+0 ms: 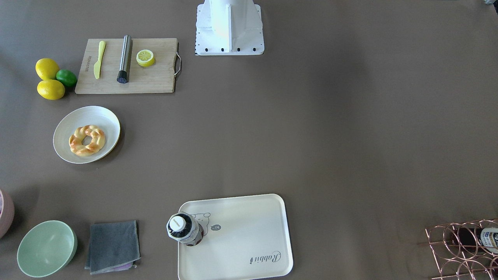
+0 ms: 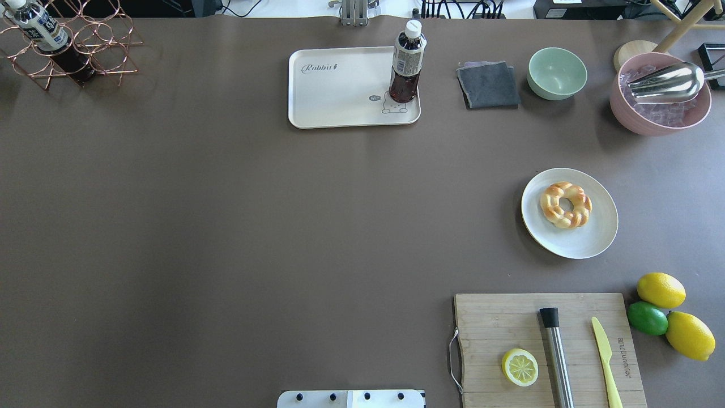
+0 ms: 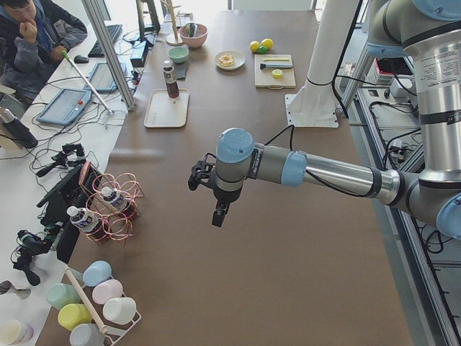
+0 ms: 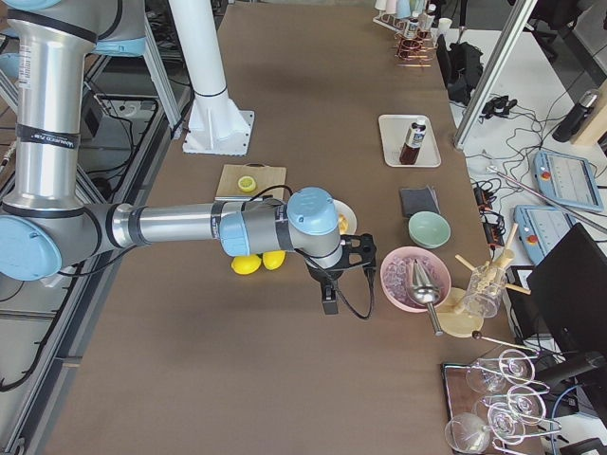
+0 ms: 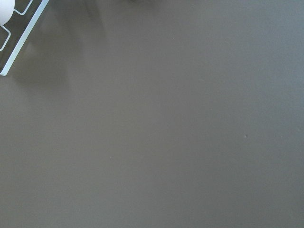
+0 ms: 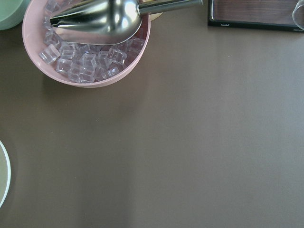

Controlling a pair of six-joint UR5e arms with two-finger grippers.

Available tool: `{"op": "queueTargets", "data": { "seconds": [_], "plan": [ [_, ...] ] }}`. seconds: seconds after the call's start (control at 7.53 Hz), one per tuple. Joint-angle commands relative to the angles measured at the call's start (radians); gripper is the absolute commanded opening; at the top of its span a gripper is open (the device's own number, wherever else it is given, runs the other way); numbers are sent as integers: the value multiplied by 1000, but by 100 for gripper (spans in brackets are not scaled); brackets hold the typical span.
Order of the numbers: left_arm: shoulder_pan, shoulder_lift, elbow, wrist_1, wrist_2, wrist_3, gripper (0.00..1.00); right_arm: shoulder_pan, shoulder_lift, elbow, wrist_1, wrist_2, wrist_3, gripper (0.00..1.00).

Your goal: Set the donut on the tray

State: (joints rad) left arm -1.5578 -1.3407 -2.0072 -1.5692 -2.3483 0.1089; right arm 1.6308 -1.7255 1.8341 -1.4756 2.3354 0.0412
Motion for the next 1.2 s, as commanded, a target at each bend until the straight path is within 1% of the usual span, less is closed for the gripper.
{"op": "queueTargets", "data": {
  "seconds": [0.0,0.66,1.06],
  "plan": [
    [2,-2,2,-2,0,0,98,0,1,-1,0,4,0,100],
    [5,6,2,-2,0,12,98,-14,4,-3,0,15,0,100],
    [-10,34,-5,-35,-5,32,98,-14,0,-6,0,15,0,100]
  ]
}}
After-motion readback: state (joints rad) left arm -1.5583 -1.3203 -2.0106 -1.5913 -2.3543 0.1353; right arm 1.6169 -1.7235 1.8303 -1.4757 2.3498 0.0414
